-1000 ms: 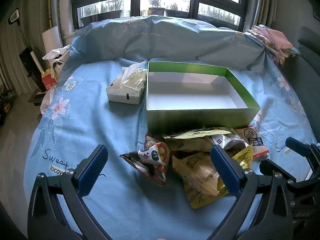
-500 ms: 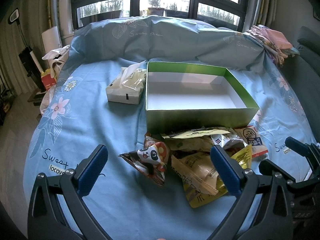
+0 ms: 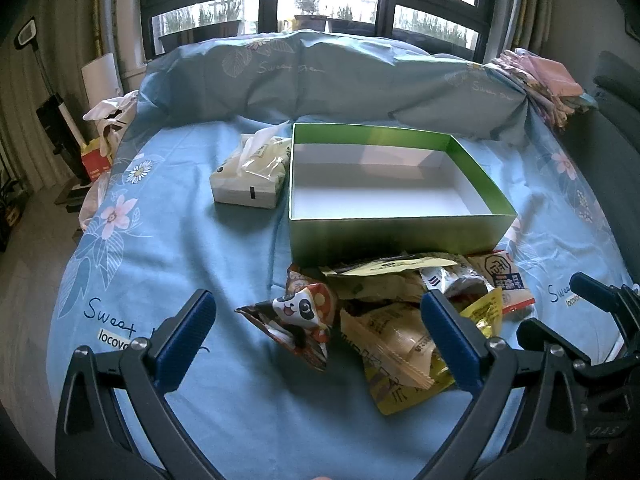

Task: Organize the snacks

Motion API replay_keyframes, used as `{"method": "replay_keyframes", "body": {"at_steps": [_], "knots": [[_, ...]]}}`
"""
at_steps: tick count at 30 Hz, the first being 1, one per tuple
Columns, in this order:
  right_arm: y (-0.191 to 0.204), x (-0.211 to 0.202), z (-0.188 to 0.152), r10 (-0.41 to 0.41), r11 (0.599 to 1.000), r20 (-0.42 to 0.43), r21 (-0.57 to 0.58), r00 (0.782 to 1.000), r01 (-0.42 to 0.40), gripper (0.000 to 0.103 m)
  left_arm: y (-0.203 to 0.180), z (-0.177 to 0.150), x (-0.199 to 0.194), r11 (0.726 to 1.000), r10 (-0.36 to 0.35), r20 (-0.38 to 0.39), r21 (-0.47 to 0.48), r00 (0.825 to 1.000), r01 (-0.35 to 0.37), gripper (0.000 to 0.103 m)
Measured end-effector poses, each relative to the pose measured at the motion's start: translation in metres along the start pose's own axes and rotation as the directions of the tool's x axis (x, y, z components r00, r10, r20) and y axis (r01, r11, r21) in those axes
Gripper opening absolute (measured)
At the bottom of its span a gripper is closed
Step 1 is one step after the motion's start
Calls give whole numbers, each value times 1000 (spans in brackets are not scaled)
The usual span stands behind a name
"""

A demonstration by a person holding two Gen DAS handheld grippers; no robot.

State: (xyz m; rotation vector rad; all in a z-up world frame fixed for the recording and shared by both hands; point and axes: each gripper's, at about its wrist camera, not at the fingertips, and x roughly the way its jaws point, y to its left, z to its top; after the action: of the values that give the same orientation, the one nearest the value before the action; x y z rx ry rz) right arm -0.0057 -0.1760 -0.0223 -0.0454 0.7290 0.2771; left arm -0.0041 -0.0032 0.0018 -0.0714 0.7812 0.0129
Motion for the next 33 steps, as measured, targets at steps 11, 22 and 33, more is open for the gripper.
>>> {"method": "replay_keyframes", "body": {"at_steps": [11, 22, 33], "knots": [[1, -1, -6, -1, 1000, 6, 4, 1000, 1, 103, 8, 1, 4, 996, -84, -26, -41, 996, 83, 103], [-20, 11, -6, 320, 930, 0, 189, 947, -314, 103, 53, -2, 39, 775, -585, -108, -368, 804, 514, 103], [-20, 65, 1, 489, 817, -16, 358, 872, -452, 101, 91, -4, 56, 603, -687, -11, -569, 727, 560, 102]]}}
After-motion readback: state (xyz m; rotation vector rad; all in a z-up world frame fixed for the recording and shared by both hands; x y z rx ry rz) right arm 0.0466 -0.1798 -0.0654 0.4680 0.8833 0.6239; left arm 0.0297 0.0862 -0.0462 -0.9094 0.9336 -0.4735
